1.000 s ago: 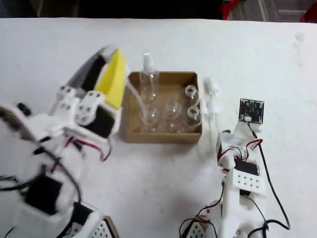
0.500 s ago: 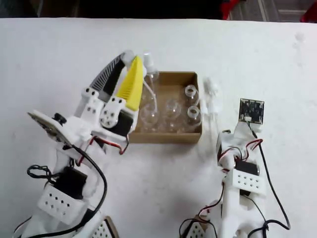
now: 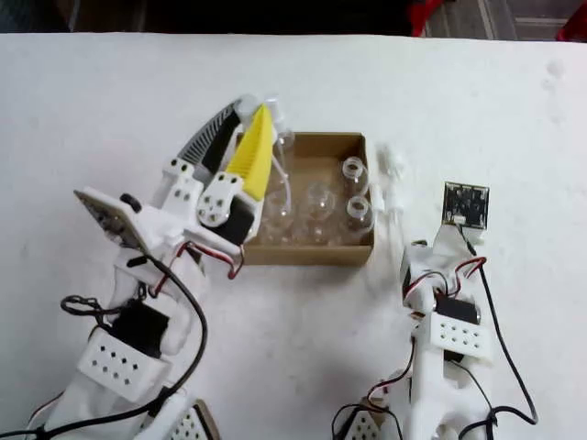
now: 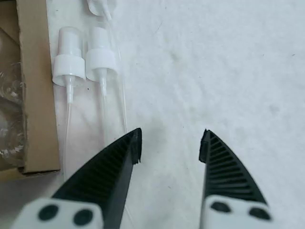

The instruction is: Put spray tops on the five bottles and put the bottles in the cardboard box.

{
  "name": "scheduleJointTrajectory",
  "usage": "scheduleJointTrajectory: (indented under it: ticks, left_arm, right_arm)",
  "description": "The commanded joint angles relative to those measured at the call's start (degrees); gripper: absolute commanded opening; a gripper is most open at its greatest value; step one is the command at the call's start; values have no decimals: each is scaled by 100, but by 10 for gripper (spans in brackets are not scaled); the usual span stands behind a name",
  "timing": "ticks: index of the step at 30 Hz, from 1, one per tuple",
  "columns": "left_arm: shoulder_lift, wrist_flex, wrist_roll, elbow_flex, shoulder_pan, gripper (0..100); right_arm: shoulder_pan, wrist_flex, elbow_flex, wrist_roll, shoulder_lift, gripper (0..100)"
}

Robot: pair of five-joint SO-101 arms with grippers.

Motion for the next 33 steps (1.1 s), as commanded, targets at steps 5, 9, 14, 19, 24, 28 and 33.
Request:
scheduleJointTrajectory:
  ticks: [5, 9, 14, 19, 24, 28, 33]
  left_arm:
    - [22, -826, -88, 492, -259, 22]
    - [22, -976, -88, 571, -277, 22]
    - [22, -976, -88, 580, -277, 22]
    - [31, -1116, -88, 431, -277, 22]
    - [40, -1090, -448, 369, -268, 22]
    - [180, -1134, -536, 545, -268, 22]
    - [567, -1556, -492, 571, -277, 22]
  right_arm:
    - [-40, -101, -26, 88, -101, 180]
    - [-40, -101, -26, 88, -101, 180]
    - [-40, -101, -26, 88, -101, 180]
    - [-40, -101, -26, 88, -101, 180]
    - [-40, -101, -26, 88, -101, 180]
    - [-40, -101, -26, 88, -101, 180]
    - [-40, -101, -26, 88, -101, 180]
